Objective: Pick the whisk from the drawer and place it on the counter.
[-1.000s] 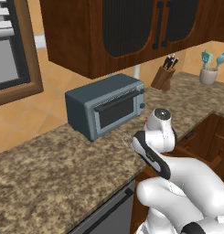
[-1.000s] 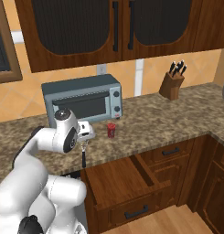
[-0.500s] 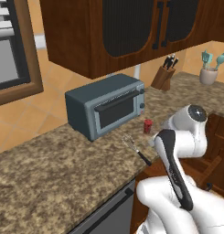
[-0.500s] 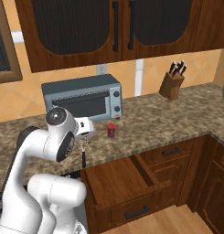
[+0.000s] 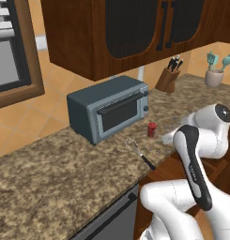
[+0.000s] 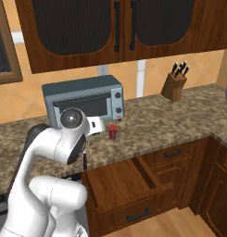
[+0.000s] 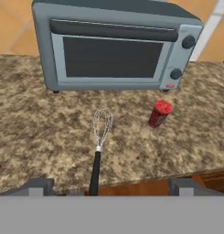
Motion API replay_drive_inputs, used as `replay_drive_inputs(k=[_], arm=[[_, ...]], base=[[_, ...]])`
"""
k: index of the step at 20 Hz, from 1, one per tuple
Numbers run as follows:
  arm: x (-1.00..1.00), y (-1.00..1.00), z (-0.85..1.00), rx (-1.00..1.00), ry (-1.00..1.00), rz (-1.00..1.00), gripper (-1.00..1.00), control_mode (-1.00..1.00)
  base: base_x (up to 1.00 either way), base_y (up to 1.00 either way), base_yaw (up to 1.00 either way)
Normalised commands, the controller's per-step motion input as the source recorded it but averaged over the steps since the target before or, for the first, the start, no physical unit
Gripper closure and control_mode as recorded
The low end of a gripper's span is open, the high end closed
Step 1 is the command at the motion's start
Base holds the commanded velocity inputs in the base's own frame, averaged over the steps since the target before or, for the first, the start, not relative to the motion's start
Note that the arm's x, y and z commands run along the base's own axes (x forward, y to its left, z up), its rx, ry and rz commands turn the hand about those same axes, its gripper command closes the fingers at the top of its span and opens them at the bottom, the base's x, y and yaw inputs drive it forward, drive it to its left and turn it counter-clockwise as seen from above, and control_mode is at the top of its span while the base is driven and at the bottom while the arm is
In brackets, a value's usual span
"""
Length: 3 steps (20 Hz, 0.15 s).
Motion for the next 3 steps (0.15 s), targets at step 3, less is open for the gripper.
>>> replay_drive_inputs(k=[3], arm=[[0.00,0.00,0.00,0.00,0.00,0.00,-1.00,-1.00]], base=[[0.00,0.00,0.00]])
